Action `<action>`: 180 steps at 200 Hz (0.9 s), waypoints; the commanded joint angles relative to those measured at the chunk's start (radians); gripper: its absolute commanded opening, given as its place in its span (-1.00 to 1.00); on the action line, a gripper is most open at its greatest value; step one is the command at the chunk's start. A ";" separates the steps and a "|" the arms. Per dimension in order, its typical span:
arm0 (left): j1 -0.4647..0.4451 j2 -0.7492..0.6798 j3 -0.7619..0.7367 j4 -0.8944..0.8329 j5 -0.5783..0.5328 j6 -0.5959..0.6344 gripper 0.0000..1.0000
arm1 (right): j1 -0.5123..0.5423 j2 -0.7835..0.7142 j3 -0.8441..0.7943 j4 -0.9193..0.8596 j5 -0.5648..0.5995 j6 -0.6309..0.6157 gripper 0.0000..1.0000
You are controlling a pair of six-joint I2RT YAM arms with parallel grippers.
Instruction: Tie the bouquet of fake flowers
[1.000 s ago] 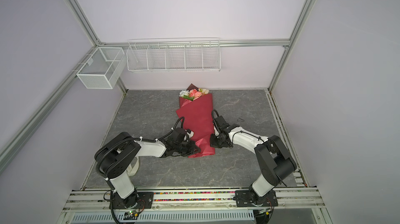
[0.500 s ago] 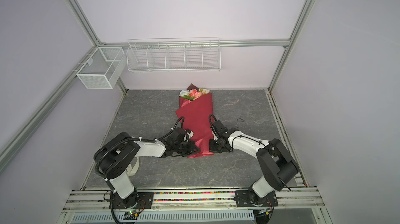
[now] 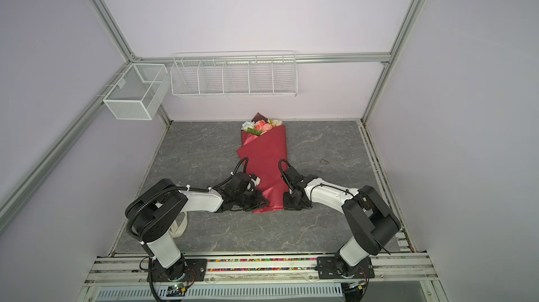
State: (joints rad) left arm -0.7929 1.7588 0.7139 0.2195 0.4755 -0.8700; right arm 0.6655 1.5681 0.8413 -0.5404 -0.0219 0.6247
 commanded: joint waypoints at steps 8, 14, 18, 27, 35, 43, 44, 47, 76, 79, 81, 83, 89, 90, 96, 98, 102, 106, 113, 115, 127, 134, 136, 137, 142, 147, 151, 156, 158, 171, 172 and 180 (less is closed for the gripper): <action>-0.005 -0.060 0.009 0.003 0.014 0.000 -0.87 | -0.022 -0.115 0.000 -0.050 0.056 0.006 -0.68; -0.005 -0.079 0.016 -0.006 0.014 0.002 -0.76 | -0.041 -0.140 -0.010 -0.035 0.039 0.006 -0.66; -0.005 -0.096 0.017 -0.010 0.012 0.004 -0.71 | -0.062 -0.161 -0.022 -0.015 0.018 0.004 -0.63; -0.005 -0.133 0.024 -0.032 0.001 0.008 -0.58 | -0.095 -0.195 -0.047 0.027 -0.027 0.003 -0.58; -0.003 -0.170 0.033 -0.071 -0.020 0.021 -0.44 | -0.134 -0.225 -0.073 0.076 -0.087 0.003 -0.46; -0.001 -0.205 0.042 -0.117 -0.049 0.038 -0.26 | -0.170 -0.248 -0.096 0.129 -0.152 0.006 -0.31; 0.000 -0.209 0.043 -0.122 -0.051 0.041 -0.24 | -0.175 -0.250 -0.098 0.136 -0.160 0.007 -0.30; 0.001 -0.222 0.046 -0.139 -0.061 0.048 -0.18 | -0.186 -0.256 -0.104 0.155 -0.183 0.007 -0.27; 0.052 -0.312 0.041 -0.259 -0.147 0.087 0.24 | -0.259 -0.217 -0.097 0.253 -0.322 -0.007 0.14; 0.063 -0.317 0.037 -0.265 -0.147 0.088 0.26 | -0.265 -0.204 -0.090 0.255 -0.330 -0.010 0.15; 0.070 -0.320 0.036 -0.267 -0.146 0.089 0.27 | -0.268 -0.197 -0.087 0.257 -0.334 -0.010 0.16; 0.080 -0.323 0.033 -0.270 -0.144 0.089 0.27 | -0.272 -0.191 -0.084 0.259 -0.337 -0.011 0.17; 0.106 -0.327 0.025 -0.274 -0.133 0.089 0.30 | -0.278 -0.165 -0.074 0.269 -0.347 -0.013 0.21; 0.110 -0.328 0.024 -0.275 -0.132 0.088 0.30 | -0.279 -0.161 -0.073 0.273 -0.350 -0.013 0.22; 0.137 -0.329 0.019 -0.277 -0.121 0.089 0.33 | -0.286 -0.134 -0.066 0.291 -0.365 -0.013 0.25; 0.144 -0.329 0.018 -0.278 -0.118 0.089 0.34 | -0.288 -0.127 -0.064 0.295 -0.373 -0.013 0.26; 0.158 -0.329 0.016 -0.278 -0.108 0.090 0.35 | -0.293 -0.110 -0.057 0.304 -0.386 -0.012 0.27; 0.172 -0.326 0.015 -0.275 -0.098 0.092 0.36 | -0.295 -0.092 -0.050 0.311 -0.395 -0.010 0.28; 0.193 -0.320 0.015 -0.273 -0.078 0.095 0.39 | -0.298 -0.067 -0.039 0.324 -0.406 -0.008 0.29; 0.199 -0.319 0.017 -0.273 -0.074 0.095 0.39 | -0.299 -0.059 -0.037 0.327 -0.409 -0.008 0.29; 0.227 -0.306 0.022 -0.272 -0.057 0.095 0.48 | -0.303 -0.023 -0.018 0.342 -0.427 -0.005 0.31; 0.240 -0.300 0.025 -0.265 -0.051 0.091 0.50 | -0.304 -0.005 -0.007 0.346 -0.438 -0.007 0.32; 0.244 -0.299 0.025 -0.264 -0.053 0.090 0.51 | -0.304 0.001 -0.002 0.347 -0.440 -0.007 0.32; 0.245 -0.299 0.025 -0.264 -0.053 0.090 0.51 | -0.304 0.001 -0.002 0.347 -0.440 -0.007 0.32; 0.252 -0.294 0.027 -0.265 -0.058 0.088 0.52 | -0.305 0.013 0.006 0.350 -0.441 -0.008 0.32; 0.259 -0.287 0.030 -0.267 -0.063 0.090 0.53 | -0.305 0.022 0.011 0.354 -0.437 -0.007 0.32; 0.263 -0.278 0.033 -0.267 -0.064 0.091 0.53 | -0.305 0.026 0.011 0.357 -0.435 -0.007 0.32; 0.270 -0.265 0.036 -0.265 -0.062 0.091 0.53 | -0.308 0.035 0.016 0.363 -0.432 -0.006 0.32; 0.274 -0.257 0.038 -0.264 -0.062 0.092 0.53 | -0.310 0.040 0.017 0.364 -0.432 -0.005 0.32; 0.292 -0.213 0.046 -0.239 -0.041 0.081 0.52 | -0.320 0.064 0.026 0.376 -0.438 0.004 0.32; 0.292 -0.210 0.046 -0.236 -0.041 0.080 0.52 | -0.321 0.066 0.026 0.377 -0.438 0.004 0.32; 0.299 -0.182 0.047 -0.209 -0.026 0.066 0.49 | -0.326 0.075 0.028 0.388 -0.439 0.010 0.32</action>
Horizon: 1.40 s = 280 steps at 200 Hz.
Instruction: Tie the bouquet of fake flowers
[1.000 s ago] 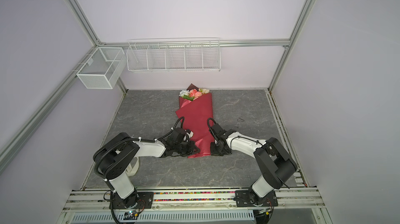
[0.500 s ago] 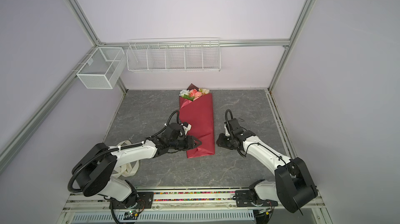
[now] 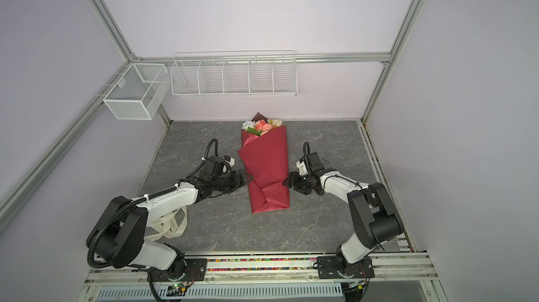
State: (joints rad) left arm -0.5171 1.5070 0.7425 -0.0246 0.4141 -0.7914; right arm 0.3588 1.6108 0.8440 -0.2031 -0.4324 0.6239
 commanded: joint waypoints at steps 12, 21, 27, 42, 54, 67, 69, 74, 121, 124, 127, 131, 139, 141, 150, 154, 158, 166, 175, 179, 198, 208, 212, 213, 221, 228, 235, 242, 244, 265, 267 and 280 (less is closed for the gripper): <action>0.029 0.112 0.026 0.082 0.061 -0.028 0.43 | -0.028 0.054 0.029 0.065 -0.034 0.017 0.29; 0.030 0.144 0.041 0.104 0.073 -0.032 0.37 | -0.032 0.071 0.029 0.072 -0.038 0.019 0.26; 0.030 0.168 0.053 0.110 0.077 -0.033 0.34 | -0.035 0.085 0.028 0.082 -0.048 0.022 0.23; 0.031 0.217 0.078 0.134 0.092 -0.038 0.23 | -0.037 0.112 0.029 0.107 -0.064 0.033 0.14; 0.032 0.255 0.095 0.157 0.103 -0.041 0.15 | -0.037 0.132 0.059 0.120 -0.068 0.040 0.07; 0.034 0.296 0.114 0.186 0.119 -0.047 0.04 | -0.038 0.155 0.064 0.142 -0.072 0.052 -0.03; 0.036 0.301 0.117 0.192 0.120 -0.048 0.02 | -0.037 0.159 0.065 0.144 -0.073 0.054 -0.04; 0.038 0.316 0.123 0.199 0.123 -0.052 -0.03 | -0.037 0.167 0.066 0.154 -0.076 0.059 -0.07; 0.062 0.437 0.220 0.201 0.134 -0.051 -0.40 | -0.037 0.240 0.108 0.188 -0.075 0.086 -0.28; 0.064 0.443 0.225 0.199 0.134 -0.049 -0.42 | -0.037 0.244 0.111 0.190 -0.074 0.089 -0.27; 0.067 0.448 0.231 0.197 0.134 -0.046 -0.43 | -0.037 0.250 0.116 0.191 -0.072 0.091 -0.28; 0.069 0.457 0.240 0.194 0.133 -0.042 -0.43 | -0.036 0.253 0.120 0.193 -0.069 0.093 -0.28; 0.075 0.472 0.261 0.185 0.133 -0.034 -0.45 | -0.037 0.265 0.130 0.194 -0.062 0.095 -0.28; 0.076 0.476 0.267 0.181 0.131 -0.031 -0.45 | -0.037 0.267 0.134 0.194 -0.060 0.097 -0.29; 0.085 0.497 0.293 0.167 0.131 -0.023 -0.49 | -0.039 0.282 0.147 0.201 -0.056 0.103 -0.30; 0.089 0.505 0.303 0.166 0.134 -0.021 -0.49 | -0.039 0.293 0.156 0.204 -0.057 0.106 -0.30; 0.095 0.514 0.314 0.164 0.136 -0.019 -0.50 | -0.039 0.299 0.161 0.205 -0.058 0.108 -0.30; 0.103 0.532 0.339 0.164 0.142 -0.017 -0.51 | -0.039 0.315 0.178 0.207 -0.058 0.113 -0.31; 0.110 0.556 0.370 0.155 0.146 -0.009 -0.53 | -0.039 0.337 0.199 0.211 -0.058 0.120 -0.31; 0.113 0.567 0.389 0.146 0.146 -0.005 -0.53 | -0.038 0.344 0.206 0.213 -0.058 0.123 -0.31; 0.130 0.608 0.460 0.106 0.151 0.015 -0.55 | -0.041 0.378 0.246 0.214 -0.054 0.132 -0.30; 0.139 0.619 0.477 0.102 0.152 0.016 -0.55 | -0.047 0.394 0.268 0.210 -0.052 0.136 -0.30; 0.142 0.621 0.482 0.102 0.151 0.018 -0.55 | -0.049 0.397 0.273 0.208 -0.052 0.138 -0.29; 0.143 0.621 0.483 0.101 0.151 0.018 -0.55 | -0.049 0.398 0.274 0.208 -0.053 0.137 -0.29; 0.148 0.621 0.490 0.094 0.152 0.019 -0.51 | -0.052 0.399 0.283 0.212 -0.055 0.142 -0.28; 0.154 0.614 0.487 0.093 0.156 0.020 -0.45 | -0.055 0.392 0.286 0.210 -0.060 0.144 -0.25; 0.158 0.599 0.480 0.092 0.157 0.022 -0.36 | -0.056 0.375 0.287 0.205 -0.065 0.141 -0.21; 0.160 0.575 0.470 0.083 0.156 0.029 -0.23 | -0.057 0.353 0.281 0.202 -0.065 0.133 -0.16; 0.160 0.566 0.466 0.079 0.153 0.033 -0.19 | -0.057 0.340 0.277 0.198 -0.062 0.129 -0.13; 0.161 0.463 0.416 0.027 0.099 0.069 0.10 | -0.057 0.245 0.249 0.141 -0.027 0.085 0.08; 0.162 0.455 0.411 0.024 0.095 0.070 0.13 | -0.057 0.235 0.247 0.134 -0.023 0.080 0.09; 0.162 0.388 0.367 0.025 0.089 0.076 0.25 | -0.057 0.174 0.236 0.076 -0.007 0.038 0.13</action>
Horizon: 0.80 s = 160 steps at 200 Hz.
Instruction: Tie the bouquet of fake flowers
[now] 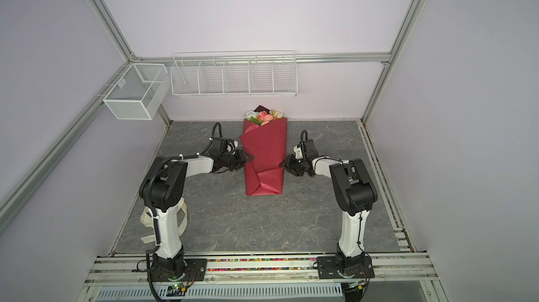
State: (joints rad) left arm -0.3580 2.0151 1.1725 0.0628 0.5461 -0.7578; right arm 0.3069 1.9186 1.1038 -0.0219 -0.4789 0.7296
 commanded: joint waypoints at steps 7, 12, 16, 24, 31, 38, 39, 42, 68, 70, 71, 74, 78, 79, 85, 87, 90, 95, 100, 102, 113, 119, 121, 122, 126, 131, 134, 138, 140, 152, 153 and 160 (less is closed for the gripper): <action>0.003 -0.155 -0.088 -0.063 -0.042 0.044 0.34 | -0.005 -0.171 -0.034 -0.131 0.042 -0.086 0.16; 0.002 -0.182 -0.105 -0.072 -0.049 0.049 0.41 | -0.005 -0.201 -0.044 -0.147 0.049 -0.098 0.17; 0.002 -0.205 -0.117 -0.085 -0.059 0.056 0.43 | -0.005 -0.227 -0.056 -0.157 0.058 -0.104 0.19; 0.003 -0.254 -0.145 -0.121 -0.088 0.074 0.44 | -0.003 -0.285 -0.085 -0.170 0.074 -0.113 0.20; 0.003 -0.302 -0.170 -0.162 -0.130 0.089 0.45 | -0.004 -0.338 -0.109 -0.182 0.089 -0.121 0.21; 0.006 -0.348 -0.198 -0.204 -0.180 0.103 0.45 | -0.002 -0.393 -0.133 -0.194 0.101 -0.133 0.23; 0.007 -0.357 -0.201 -0.209 -0.187 0.105 0.45 | -0.002 -0.401 -0.136 -0.196 0.104 -0.135 0.23; 0.010 -0.377 -0.215 -0.223 -0.206 0.111 0.46 | -0.002 -0.424 -0.146 -0.202 0.110 -0.139 0.24; 0.060 -0.562 -0.326 -0.325 -0.308 0.117 0.45 | 0.016 -0.606 -0.208 -0.241 0.142 -0.171 0.26; 0.066 -0.575 -0.333 -0.338 -0.321 0.114 0.45 | 0.017 -0.613 -0.210 -0.242 0.143 -0.172 0.26; 0.068 -0.583 -0.337 -0.345 -0.326 0.112 0.44 | 0.021 -0.626 -0.214 -0.244 0.144 -0.173 0.26; 0.077 -0.602 -0.344 -0.370 -0.347 0.107 0.43 | 0.027 -0.642 -0.218 -0.245 0.149 -0.177 0.26; 0.087 -0.627 -0.351 -0.401 -0.377 0.099 0.41 | 0.036 -0.671 -0.218 -0.247 0.155 -0.183 0.26; 0.091 -0.635 -0.353 -0.413 -0.386 0.097 0.41 | 0.038 -0.677 -0.218 -0.248 0.158 -0.185 0.26; 0.107 -0.672 -0.362 -0.465 -0.435 0.088 0.37 | 0.058 -0.716 -0.246 -0.248 0.175 -0.196 0.26; 0.110 -0.684 -0.365 -0.484 -0.455 0.086 0.36 | 0.064 -0.729 -0.252 -0.248 0.183 -0.202 0.26; 0.116 -0.700 -0.368 -0.510 -0.483 0.082 0.34 | 0.076 -0.748 -0.258 -0.249 0.197 -0.210 0.26; 0.126 -0.729 -0.374 -0.554 -0.537 0.074 0.32 | 0.098 -0.776 -0.264 -0.254 0.226 -0.222 0.26; 0.137 -0.756 -0.380 -0.591 -0.587 0.066 0.31 | 0.124 -0.804 -0.268 -0.262 0.267 -0.233 0.26; 0.141 -0.766 -0.384 -0.603 -0.606 0.064 0.30 | 0.132 -0.814 -0.270 -0.265 0.284 -0.238 0.26; 0.164 -0.817 -0.417 -0.636 -0.701 0.048 0.32 | 0.180 -0.855 -0.274 -0.281 0.358 -0.257 0.26; 0.186 -0.840 -0.439 -0.644 -0.730 0.038 0.34 | 0.203 -0.867 -0.276 -0.287 0.379 -0.263 0.26; 0.194 -0.847 -0.444 -0.647 -0.737 0.036 0.34 | 0.209 -0.870 -0.275 -0.288 0.381 -0.266 0.26; 0.198 -0.850 -0.449 -0.649 -0.740 0.034 0.34 | 0.212 -0.871 -0.275 -0.290 0.382 -0.268 0.26; 0.217 -0.861 -0.457 -0.658 -0.747 0.028 0.35 | 0.219 -0.874 -0.274 -0.296 0.384 -0.273 0.26; 0.242 -0.873 -0.467 -0.673 -0.749 0.018 0.35 | 0.230 -0.874 -0.270 -0.305 0.386 -0.278 0.26; 0.260 -0.877 -0.472 -0.681 -0.750 0.013 0.35 | 0.234 -0.873 -0.266 -0.315 0.388 -0.280 0.26; 0.280 -0.882 -0.479 -0.689 -0.752 0.008 0.35 | 0.240 -0.870 -0.260 -0.327 0.390 -0.283 0.26; 0.290 -0.886 -0.482 -0.693 -0.752 0.008 0.35 | 0.242 -0.869 -0.259 -0.331 0.390 -0.283 0.26; 0.363 -0.895 -0.498 -0.707 -0.753 0.015 0.35 | 0.256 -0.853 -0.237 -0.374 0.395 -0.281 0.26; 0.368 -0.895 -0.499 -0.708 -0.753 0.016 0.36 | 0.256 -0.851 -0.236 -0.377 0.395 -0.280 0.26; 0.414 -0.897 -0.506 -0.708 -0.747 0.026 0.40 | 0.260 -0.842 -0.231 -0.398 0.391 -0.276 0.26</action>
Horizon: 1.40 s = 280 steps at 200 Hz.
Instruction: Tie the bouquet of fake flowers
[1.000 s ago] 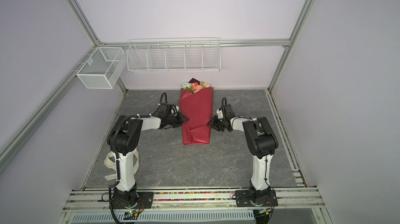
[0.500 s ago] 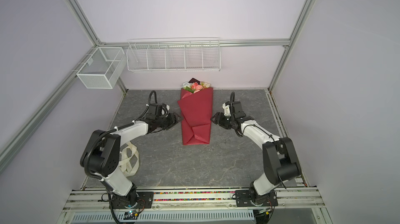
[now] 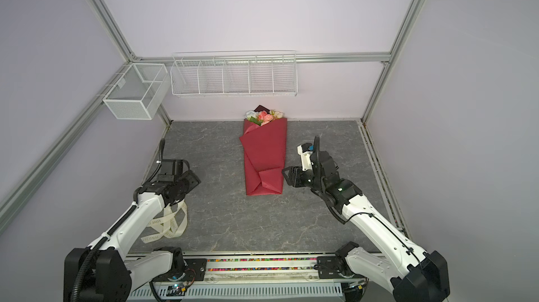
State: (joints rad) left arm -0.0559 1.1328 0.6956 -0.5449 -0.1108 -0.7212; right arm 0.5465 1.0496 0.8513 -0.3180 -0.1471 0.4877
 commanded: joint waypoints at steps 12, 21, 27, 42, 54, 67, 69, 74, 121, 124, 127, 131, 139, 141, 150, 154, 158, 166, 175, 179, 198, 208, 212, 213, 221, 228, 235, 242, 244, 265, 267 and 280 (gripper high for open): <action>0.182 -0.004 -0.036 -0.078 -0.068 0.018 0.41 | 0.026 0.041 0.043 -0.124 0.057 -0.024 0.25; 0.212 0.018 -0.025 -0.069 -0.074 0.047 0.51 | 0.031 0.048 0.051 -0.129 0.057 -0.015 0.25; 0.223 0.041 -0.010 -0.078 -0.095 0.064 0.58 | 0.033 0.052 0.051 -0.130 0.057 -0.009 0.25; 0.244 0.111 0.050 -0.127 -0.151 0.093 0.66 | 0.036 0.063 0.055 -0.131 0.054 0.009 0.26; 0.254 0.164 0.081 -0.145 -0.180 0.097 0.68 | 0.037 0.071 0.061 -0.134 0.046 0.019 0.26; 0.269 0.205 0.085 -0.139 -0.177 0.080 0.67 | 0.041 0.079 0.068 -0.140 0.048 0.027 0.26; 0.270 0.209 0.084 -0.138 -0.178 0.076 0.67 | 0.041 0.079 0.069 -0.140 0.048 0.028 0.26; 0.272 0.222 0.084 -0.134 -0.183 0.066 0.65 | 0.041 0.082 0.071 -0.141 0.050 0.032 0.26; 0.275 0.259 0.061 -0.102 -0.142 0.039 0.38 | 0.047 0.093 0.087 -0.163 0.068 0.034 0.26; 0.276 0.257 0.055 -0.098 -0.142 0.037 0.37 | 0.046 0.093 0.088 -0.165 0.070 0.033 0.26; 0.275 0.256 0.050 -0.095 -0.141 0.035 0.36 | 0.047 0.093 0.088 -0.167 0.072 0.035 0.26; 0.276 0.253 0.043 -0.091 -0.141 0.032 0.34 | 0.047 0.093 0.089 -0.168 0.075 0.035 0.26; 0.275 0.251 0.030 -0.086 -0.139 0.027 0.33 | 0.047 0.093 0.086 -0.171 0.080 0.039 0.26; 0.276 0.249 0.026 -0.083 -0.139 0.024 0.33 | 0.047 0.093 0.087 -0.173 0.083 0.041 0.26; 0.275 0.253 0.016 -0.081 -0.139 0.007 0.30 | 0.047 0.094 0.089 -0.182 0.092 0.049 0.26; 0.275 0.256 0.013 -0.078 -0.136 0.006 0.29 | 0.046 0.095 0.091 -0.188 0.096 0.052 0.26; 0.275 0.260 0.010 -0.073 -0.127 0.008 0.28 | 0.047 0.094 0.092 -0.192 0.100 0.054 0.26; 0.275 0.269 0.008 -0.073 -0.119 0.010 0.25 | 0.047 0.092 0.094 -0.194 0.096 0.058 0.26; 0.276 0.276 0.008 -0.076 -0.113 0.011 0.21 | 0.047 0.084 0.092 -0.192 0.092 0.061 0.26; 0.275 0.278 0.008 -0.076 -0.110 0.012 0.19 | 0.047 0.081 0.092 -0.190 0.091 0.062 0.26; 0.275 0.283 0.003 -0.076 -0.095 0.009 0.12 | 0.048 0.065 0.090 -0.193 0.094 0.064 0.26; 0.275 0.284 0.002 -0.078 -0.085 0.009 0.01 | 0.049 0.055 0.090 -0.200 0.100 0.065 0.26; 0.275 0.283 0.004 -0.082 -0.081 0.008 -0.05 | 0.048 0.051 0.090 -0.202 0.103 0.065 0.26; 0.275 0.282 0.004 -0.083 -0.079 0.009 -0.07 | 0.048 0.049 0.089 -0.203 0.104 0.065 0.26; 0.275 0.269 0.000 -0.084 -0.064 0.012 -0.20 | 0.047 0.039 0.085 -0.209 0.109 0.067 0.26; 0.275 0.254 -0.004 -0.085 -0.051 0.014 -0.39 | 0.049 0.029 0.082 -0.212 0.116 0.067 0.26; 0.275 0.230 -0.009 -0.086 -0.030 0.019 -0.64 | 0.048 0.019 0.078 -0.218 0.126 0.068 0.26; 0.277 0.202 -0.017 -0.084 0.000 0.026 -0.91 | 0.048 0.008 0.072 -0.220 0.136 0.072 0.26; 0.276 0.191 -0.019 -0.085 0.007 0.027 -0.96 | 0.047 0.004 0.071 -0.219 0.139 0.073 0.26; 0.275 0.083 -0.034 -0.104 0.099 0.043 -1.00 | 0.048 -0.030 0.046 -0.213 0.170 0.088 0.27; 0.275 0.071 -0.035 -0.104 0.109 0.046 -1.00 | 0.049 -0.034 0.043 -0.211 0.172 0.091 0.27; 0.270 -0.005 -0.042 -0.113 0.202 0.050 -1.00 | 0.048 -0.060 0.034 -0.199 0.184 0.100 0.27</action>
State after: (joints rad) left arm 0.2161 1.2572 0.6697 -0.6273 -0.0765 -0.6907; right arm 0.5873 1.0405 0.9173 -0.5194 -0.0124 0.5575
